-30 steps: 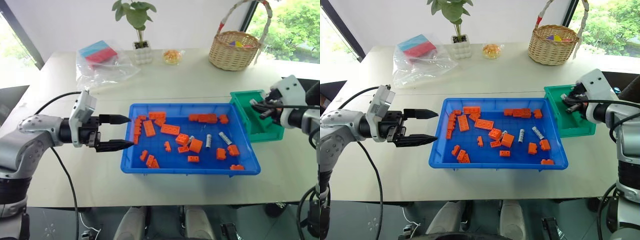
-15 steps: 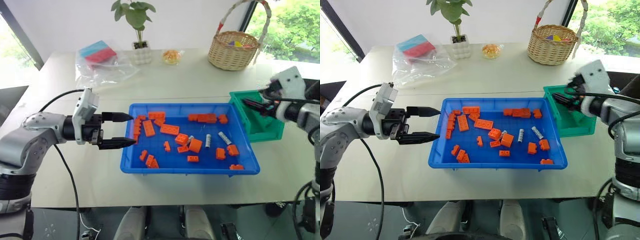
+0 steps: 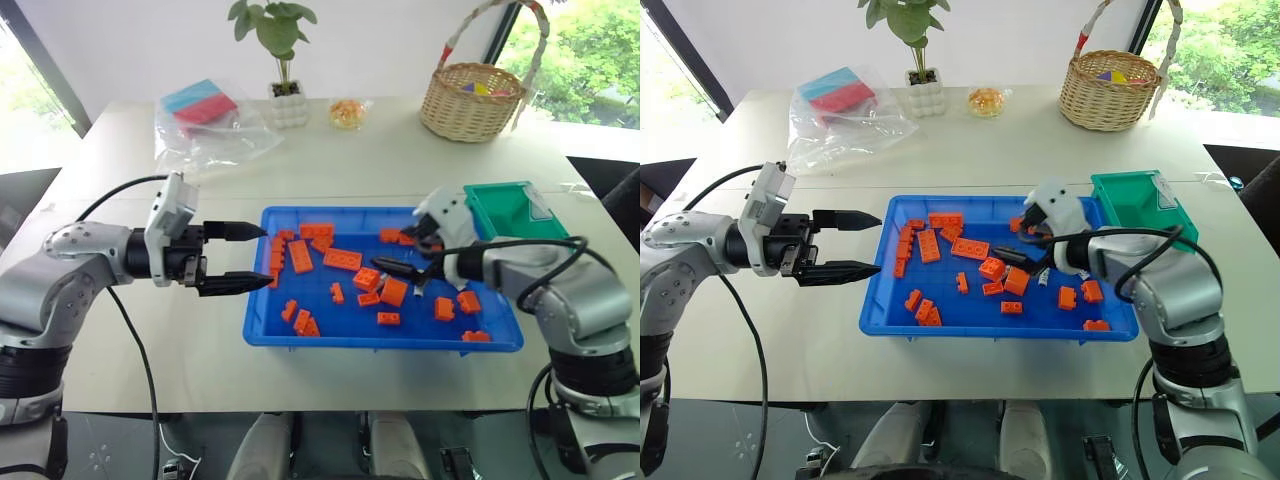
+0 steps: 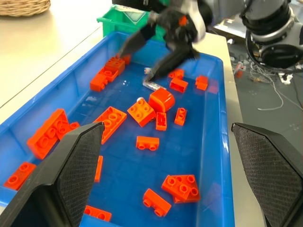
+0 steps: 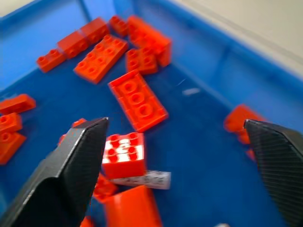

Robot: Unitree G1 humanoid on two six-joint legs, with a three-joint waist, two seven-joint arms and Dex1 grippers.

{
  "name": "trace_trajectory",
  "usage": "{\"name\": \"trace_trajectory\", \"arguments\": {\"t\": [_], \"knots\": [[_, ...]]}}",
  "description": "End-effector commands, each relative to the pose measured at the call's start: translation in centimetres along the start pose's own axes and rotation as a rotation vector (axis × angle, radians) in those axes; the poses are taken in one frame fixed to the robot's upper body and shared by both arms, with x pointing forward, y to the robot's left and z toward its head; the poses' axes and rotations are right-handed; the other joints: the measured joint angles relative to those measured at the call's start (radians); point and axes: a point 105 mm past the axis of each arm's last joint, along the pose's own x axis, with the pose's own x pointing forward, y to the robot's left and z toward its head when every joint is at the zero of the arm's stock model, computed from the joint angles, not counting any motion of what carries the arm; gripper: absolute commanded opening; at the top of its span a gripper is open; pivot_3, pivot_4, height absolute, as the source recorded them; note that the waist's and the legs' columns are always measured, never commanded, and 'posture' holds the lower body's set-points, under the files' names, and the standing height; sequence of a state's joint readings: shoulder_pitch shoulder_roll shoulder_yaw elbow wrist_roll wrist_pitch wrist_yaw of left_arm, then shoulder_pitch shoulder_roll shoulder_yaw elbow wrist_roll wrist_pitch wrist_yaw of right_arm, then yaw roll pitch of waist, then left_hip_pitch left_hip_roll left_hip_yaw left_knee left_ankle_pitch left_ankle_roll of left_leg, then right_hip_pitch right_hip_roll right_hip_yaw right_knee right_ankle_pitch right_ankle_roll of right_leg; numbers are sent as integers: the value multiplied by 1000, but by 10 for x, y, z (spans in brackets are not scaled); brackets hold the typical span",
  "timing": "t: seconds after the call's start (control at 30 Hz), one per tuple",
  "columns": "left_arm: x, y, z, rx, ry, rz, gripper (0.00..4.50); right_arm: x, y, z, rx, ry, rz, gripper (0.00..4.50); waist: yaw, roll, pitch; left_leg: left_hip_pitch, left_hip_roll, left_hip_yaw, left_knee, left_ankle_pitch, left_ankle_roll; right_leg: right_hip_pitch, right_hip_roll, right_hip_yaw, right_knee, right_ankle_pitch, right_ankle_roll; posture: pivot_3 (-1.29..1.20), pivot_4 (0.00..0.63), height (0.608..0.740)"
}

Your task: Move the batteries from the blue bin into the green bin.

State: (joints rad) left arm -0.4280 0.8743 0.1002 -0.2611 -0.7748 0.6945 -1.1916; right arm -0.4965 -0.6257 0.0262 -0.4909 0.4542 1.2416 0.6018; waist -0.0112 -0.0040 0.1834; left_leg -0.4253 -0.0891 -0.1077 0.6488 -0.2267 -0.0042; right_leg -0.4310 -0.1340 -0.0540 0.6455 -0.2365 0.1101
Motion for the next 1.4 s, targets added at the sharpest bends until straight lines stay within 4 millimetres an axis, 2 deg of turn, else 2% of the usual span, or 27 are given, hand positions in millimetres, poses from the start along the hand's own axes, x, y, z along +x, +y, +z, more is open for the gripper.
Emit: {"name": "trace_trajectory", "arguments": {"t": [0.03,0.27,0.4,0.63,0.73,0.8,0.93,1.03,1.2,1.3,1.4], "knots": [[-4,-3,10,44,-5,12,4500,4,14,-4,-4,17,30,4433,0,0,0,0,0,0,0,0,0,0,0,0,0,0,0,0,150,702],[-2,-4,11,42,-12,15,4500,17,20,-16,53,48,60,4433,-1,0,0,0,0,0,0,0,0,0,0,0,0,0,0,0,150,702],[-2,-3,13,42,-17,17,4500,24,16,-21,66,57,43,4433,-1,0,0,0,0,0,0,0,0,0,0,0,0,0,0,0,150,702],[-2,-3,14,44,-20,17,4500,29,16,-27,51,66,40,4433,-1,0,0,0,0,0,0,0,0,0,0,-1,0,0,0,0,150,702],[-3,-3,14,43,-18,18,4500,30,17,-26,49,62,39,3627,-1,0,0,0,0,0,0,0,0,0,0,-1,0,0,0,0,150,702],[-3,-3,13,41,-17,18,4500,30,17,-20,28,49,44,2683,-1,0,0,0,0,0,0,0,0,0,0,-1,0,0,0,0,150,702],[-3,-3,13,40,-16,20,4500,29,11,11,-6,-18,40,2683,-5,0,0,0,0,0,0,0,0,0,1,0,0,0,0,0,150,702],[-3,-3,12,41,-17,21,4500,32,3,25,-21,-45,24,2683,-4,0,0,1,0,0,0,0,0,0,1,0,1,0,0,0,150,702],[-1,-2,14,50,-26,22,4500,48,-15,25,-78,-20,-37,2683,-1,0,0,1,-1,0,0,0,0,1,0,0,1,0,0,0,150,702],[-3,-2,15,54,-28,31,4500,42,-12,31,-54,-43,-17,2683,-2,0,0,1,-1,0,0,0,0,0,0,0,1,0,0,0,150,702],[-4,-2,14,52,-24,37,4500,36,-7,29,-68,-37,-5,2683,-3,0,0,1,0,0,0,0,0,0,1,0,1,0,0,0,150,702]]}}
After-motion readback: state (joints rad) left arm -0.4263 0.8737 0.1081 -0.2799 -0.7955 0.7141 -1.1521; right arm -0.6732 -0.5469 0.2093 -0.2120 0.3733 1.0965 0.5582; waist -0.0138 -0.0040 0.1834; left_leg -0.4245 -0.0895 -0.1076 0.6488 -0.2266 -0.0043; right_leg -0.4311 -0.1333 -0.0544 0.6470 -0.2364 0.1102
